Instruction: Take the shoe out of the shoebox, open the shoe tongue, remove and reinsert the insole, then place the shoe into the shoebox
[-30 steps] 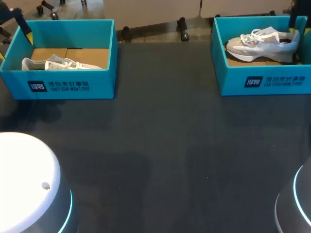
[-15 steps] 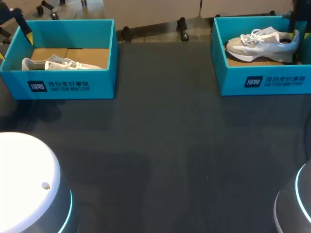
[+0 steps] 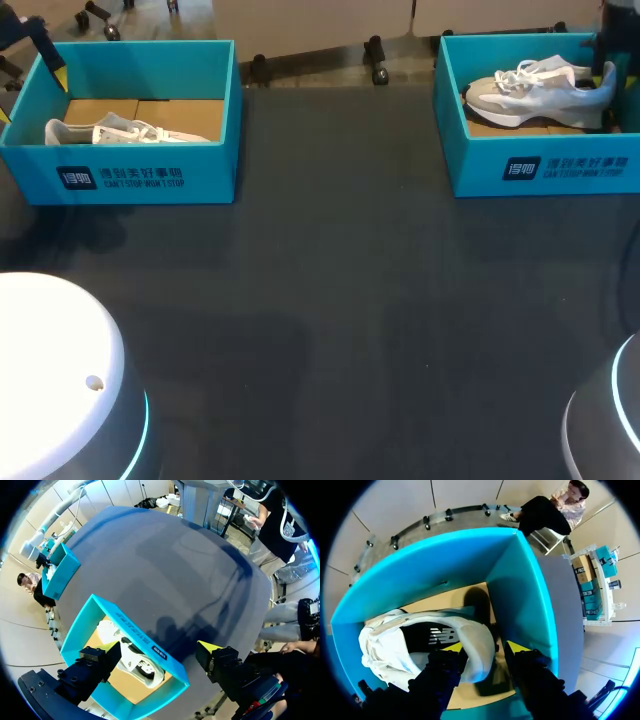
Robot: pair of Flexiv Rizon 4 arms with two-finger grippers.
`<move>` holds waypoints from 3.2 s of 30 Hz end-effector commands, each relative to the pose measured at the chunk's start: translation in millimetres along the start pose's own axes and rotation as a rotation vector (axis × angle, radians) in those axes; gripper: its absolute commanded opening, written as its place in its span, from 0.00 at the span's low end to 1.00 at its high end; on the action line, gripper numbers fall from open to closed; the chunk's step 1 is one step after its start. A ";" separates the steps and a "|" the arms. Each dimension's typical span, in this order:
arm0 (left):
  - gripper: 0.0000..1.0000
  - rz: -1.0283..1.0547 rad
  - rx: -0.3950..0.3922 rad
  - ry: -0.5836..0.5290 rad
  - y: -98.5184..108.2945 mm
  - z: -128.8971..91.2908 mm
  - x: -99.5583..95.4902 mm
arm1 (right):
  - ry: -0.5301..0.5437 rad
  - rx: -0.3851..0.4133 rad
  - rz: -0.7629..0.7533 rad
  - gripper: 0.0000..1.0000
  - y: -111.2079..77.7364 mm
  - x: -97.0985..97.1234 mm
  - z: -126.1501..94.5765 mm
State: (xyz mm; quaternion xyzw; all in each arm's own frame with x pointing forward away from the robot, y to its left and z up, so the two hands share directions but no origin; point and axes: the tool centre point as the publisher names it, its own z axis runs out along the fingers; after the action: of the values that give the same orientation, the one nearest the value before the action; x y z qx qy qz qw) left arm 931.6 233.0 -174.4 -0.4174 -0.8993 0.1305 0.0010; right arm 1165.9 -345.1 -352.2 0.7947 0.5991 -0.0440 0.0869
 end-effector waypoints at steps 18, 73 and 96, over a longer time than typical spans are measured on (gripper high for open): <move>1.00 0.000 -0.002 0.000 -0.3 0.4 0.2 | 0.010 0.046 -0.023 0.55 10.0 12.1 30.4; 1.00 0.000 -0.002 0.000 -0.3 0.4 0.2 | -0.098 -0.033 -0.004 0.00 -43.9 0.8 -141.6; 1.00 0.000 -0.002 0.000 -0.3 0.4 0.2 | -0.051 -0.143 -0.047 0.00 -76.8 14.9 -201.8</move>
State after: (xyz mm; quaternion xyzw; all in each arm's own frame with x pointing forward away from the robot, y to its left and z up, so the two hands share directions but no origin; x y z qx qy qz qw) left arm 931.6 233.0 -174.5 -0.4174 -0.8993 0.1305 0.0010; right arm 1099.2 -267.4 -164.4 0.7774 0.6143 -0.0611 0.1206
